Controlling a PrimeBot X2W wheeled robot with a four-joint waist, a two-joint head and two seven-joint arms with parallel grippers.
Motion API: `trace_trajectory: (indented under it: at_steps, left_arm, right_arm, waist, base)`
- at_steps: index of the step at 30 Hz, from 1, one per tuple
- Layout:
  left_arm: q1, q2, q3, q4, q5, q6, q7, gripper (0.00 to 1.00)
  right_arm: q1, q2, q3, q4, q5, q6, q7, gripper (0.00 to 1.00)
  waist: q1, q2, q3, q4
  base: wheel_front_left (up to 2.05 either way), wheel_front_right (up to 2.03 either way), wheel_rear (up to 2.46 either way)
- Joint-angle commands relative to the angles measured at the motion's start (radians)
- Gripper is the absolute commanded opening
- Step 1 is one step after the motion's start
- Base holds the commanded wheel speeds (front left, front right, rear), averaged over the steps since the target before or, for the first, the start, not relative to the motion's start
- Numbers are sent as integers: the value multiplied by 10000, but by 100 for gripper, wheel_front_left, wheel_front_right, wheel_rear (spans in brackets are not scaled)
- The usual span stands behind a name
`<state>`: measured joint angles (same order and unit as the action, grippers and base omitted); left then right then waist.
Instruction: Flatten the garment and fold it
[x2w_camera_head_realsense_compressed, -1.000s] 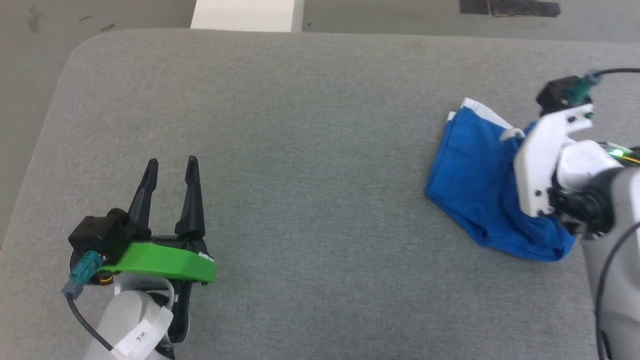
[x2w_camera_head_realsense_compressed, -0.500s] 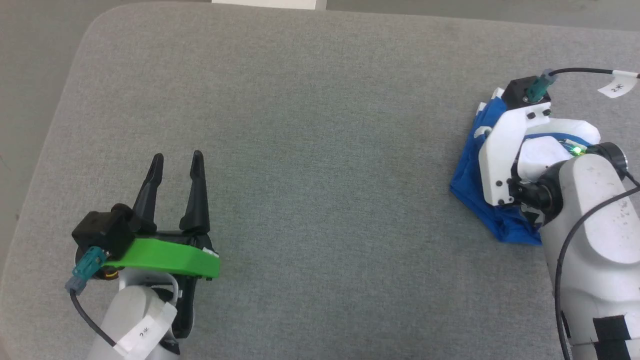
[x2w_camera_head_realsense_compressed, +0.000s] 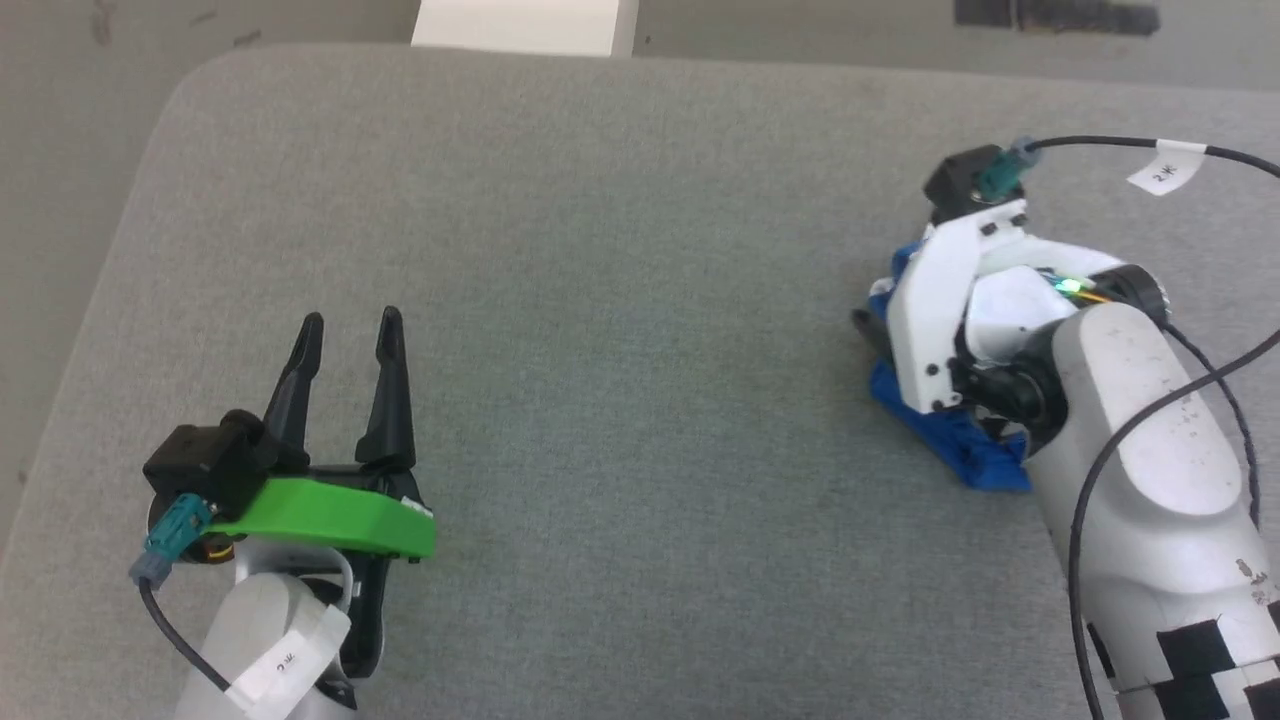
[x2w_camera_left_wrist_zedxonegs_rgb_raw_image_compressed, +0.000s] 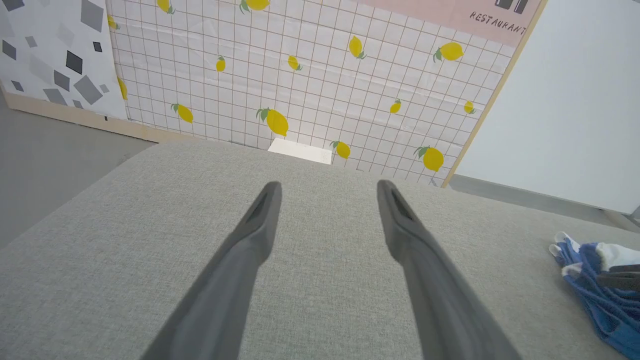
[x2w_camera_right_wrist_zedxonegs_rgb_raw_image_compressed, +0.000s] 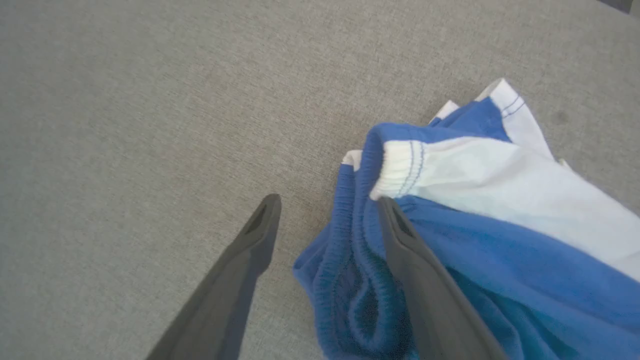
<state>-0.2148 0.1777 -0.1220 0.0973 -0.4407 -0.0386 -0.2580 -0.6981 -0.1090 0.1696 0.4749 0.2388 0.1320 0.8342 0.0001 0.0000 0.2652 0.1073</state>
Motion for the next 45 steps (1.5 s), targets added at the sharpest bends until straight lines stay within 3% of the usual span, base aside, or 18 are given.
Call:
trace_trajectory:
  at_steps: [1,6,10,21,26,30,36,45]
  left_arm:
    - [91,37,32,31,118,-43,-36,100]
    - [300,131,92,34,68,6,-1,100]
    - [404,199,128,-26,43,62,41,100]
    - [715,306,306,-175,-5,325,64,100]
    - [884,338,340,-130,-2,429,58,100]
    - [1048,331,355,-107,24,545,51,100]
    - [1192,359,330,-37,144,700,41,100]
    - [1328,529,22,185,422,721,175,100]
  right_arm:
    - [-209,-54,205,-193,236,-13,-104,100]
    - [-187,-288,553,-847,831,-13,-421,100]
    - [-154,-420,290,-1577,1145,-13,-1415,100]
    - [999,-946,-1201,-3229,1903,-13,-6227,100]
    - [2107,-1132,-2184,-3517,1626,-13,-8759,100]
    - [3123,-1071,-2903,-3669,1093,-13,-10097,100]
    - [4599,-652,-3625,-4093,343,-13,-10795,100]
    - [6381,-71,-3513,-4189,-45,-13,-10928,100]
  waist:
    - [-1,0,-431,-298]
    - [-1,0,-915,-644]
    - [-1,0,-1234,-875]
    - [-1,0,-1941,-1297]
    - [-1,0,-2222,-1367]
    - [-1,0,-2378,-1366]
    - [-1,0,-2472,-1264]
    - [-1,0,-2633,-1130]
  base:
    - [0,0,0]
    - [0,0,0]
    - [0,0,0]
    - [0,0,0]
    - [0,0,0]
    - [0,0,0]
    - [0,0,0]
    - [0,0,0]
